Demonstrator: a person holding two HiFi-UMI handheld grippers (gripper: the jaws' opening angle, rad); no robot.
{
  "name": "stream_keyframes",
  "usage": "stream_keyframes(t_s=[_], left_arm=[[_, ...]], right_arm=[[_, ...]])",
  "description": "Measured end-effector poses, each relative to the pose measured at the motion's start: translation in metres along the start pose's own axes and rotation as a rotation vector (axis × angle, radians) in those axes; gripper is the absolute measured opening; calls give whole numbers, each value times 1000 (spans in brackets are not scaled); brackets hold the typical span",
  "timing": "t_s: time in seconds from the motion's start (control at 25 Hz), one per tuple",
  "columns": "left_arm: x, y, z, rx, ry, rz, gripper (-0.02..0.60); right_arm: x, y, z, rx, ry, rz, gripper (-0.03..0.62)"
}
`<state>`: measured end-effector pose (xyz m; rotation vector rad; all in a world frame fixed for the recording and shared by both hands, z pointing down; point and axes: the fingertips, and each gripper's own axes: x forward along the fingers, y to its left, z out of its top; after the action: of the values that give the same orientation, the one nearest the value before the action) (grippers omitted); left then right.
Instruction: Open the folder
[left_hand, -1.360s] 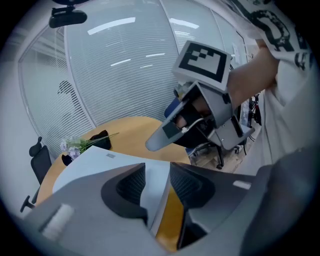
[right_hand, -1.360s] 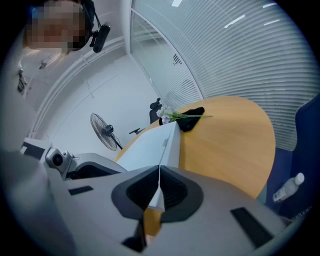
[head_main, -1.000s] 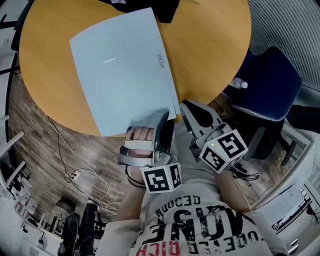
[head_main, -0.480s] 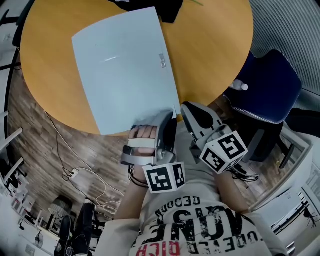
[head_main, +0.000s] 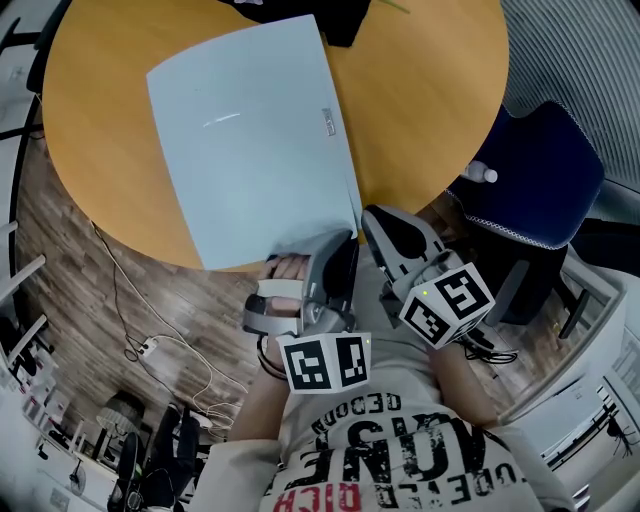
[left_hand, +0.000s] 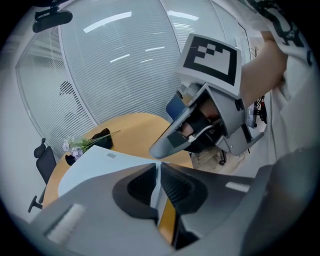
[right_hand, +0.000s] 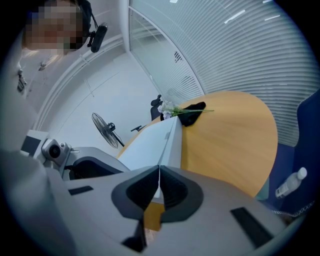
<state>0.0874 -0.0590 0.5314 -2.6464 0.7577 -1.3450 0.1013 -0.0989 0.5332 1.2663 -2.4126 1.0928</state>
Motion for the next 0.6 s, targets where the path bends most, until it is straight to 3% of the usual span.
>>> stream_keyframes(t_s=[0.6], left_arm=[[-5,5,5,-23,-41,21,29]], right_arm=[[8,-5,-18,-38,45,13,12]])
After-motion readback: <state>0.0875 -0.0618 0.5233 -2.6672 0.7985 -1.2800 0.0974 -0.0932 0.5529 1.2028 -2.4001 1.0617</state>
